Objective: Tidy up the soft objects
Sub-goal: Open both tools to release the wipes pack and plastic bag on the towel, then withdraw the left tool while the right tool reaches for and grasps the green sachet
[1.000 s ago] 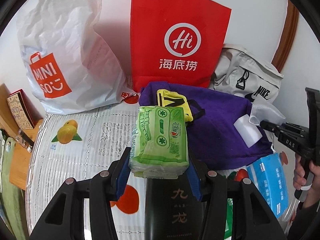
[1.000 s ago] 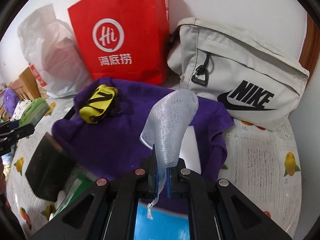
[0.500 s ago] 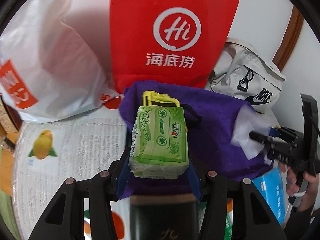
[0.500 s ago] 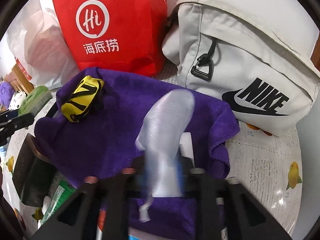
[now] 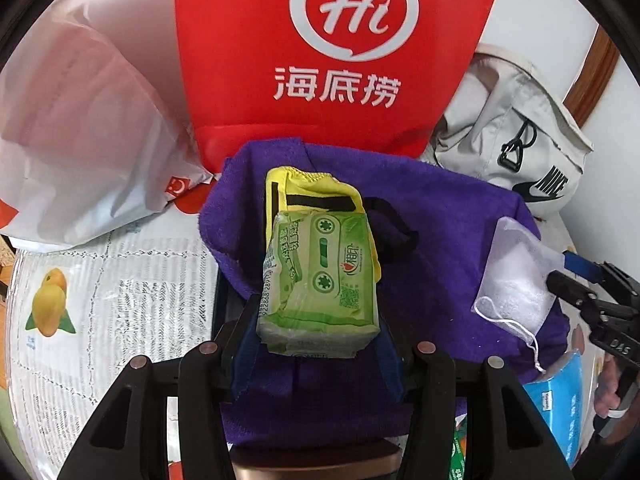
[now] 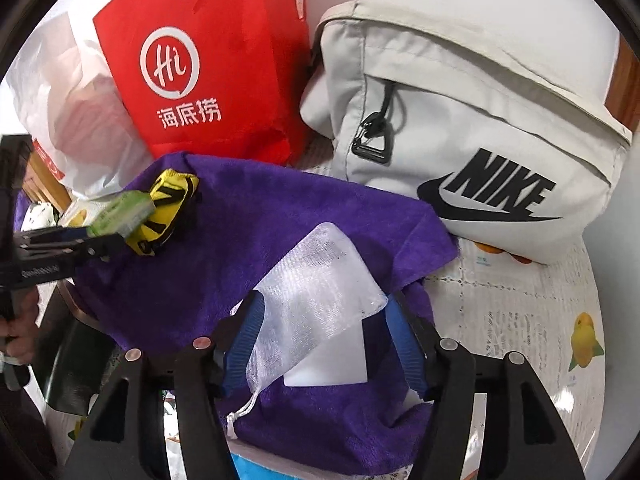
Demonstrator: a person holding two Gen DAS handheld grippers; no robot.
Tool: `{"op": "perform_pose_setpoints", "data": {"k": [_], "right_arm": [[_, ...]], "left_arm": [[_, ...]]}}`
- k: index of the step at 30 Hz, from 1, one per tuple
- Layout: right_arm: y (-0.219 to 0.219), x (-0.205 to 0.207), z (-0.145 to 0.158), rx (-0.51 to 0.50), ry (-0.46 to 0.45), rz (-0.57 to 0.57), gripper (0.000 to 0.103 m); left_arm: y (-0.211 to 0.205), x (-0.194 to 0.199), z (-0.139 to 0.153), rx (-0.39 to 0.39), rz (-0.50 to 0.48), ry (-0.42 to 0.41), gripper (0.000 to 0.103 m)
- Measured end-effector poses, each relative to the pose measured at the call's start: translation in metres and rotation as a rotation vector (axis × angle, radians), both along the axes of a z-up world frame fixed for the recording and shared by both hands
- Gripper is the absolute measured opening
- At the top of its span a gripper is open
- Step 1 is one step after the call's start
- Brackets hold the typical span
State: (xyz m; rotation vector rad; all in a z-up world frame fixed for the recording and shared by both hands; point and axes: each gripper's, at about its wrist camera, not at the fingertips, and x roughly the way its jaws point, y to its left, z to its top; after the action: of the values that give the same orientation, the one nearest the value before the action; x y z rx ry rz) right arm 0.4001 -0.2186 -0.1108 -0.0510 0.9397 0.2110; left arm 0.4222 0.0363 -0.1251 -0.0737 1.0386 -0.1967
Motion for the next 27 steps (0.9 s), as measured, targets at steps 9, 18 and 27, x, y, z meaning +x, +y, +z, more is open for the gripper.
{"op": "perform_pose_setpoints", "data": {"k": [9, 18, 27], "right_arm": [[0.006, -0.021, 0.005, -0.014, -0.014, 0.016, 0.064], [0.008, -0.052, 0.017, -0.004, -0.031, 0.019, 0.064], [0.010, -0.112, 0.035, 0.031, -0.048, 0.019, 0.064]], "left_arm": [[-0.007, -0.002, -0.001, -0.011, -0.019, 0.040, 0.072], [-0.003, -0.032, 0.022, 0.015, -0.006, 0.006, 0.075], [0.003, -0.091, 0.044, 0.003, 0.010, -0.025, 0.075]]}}
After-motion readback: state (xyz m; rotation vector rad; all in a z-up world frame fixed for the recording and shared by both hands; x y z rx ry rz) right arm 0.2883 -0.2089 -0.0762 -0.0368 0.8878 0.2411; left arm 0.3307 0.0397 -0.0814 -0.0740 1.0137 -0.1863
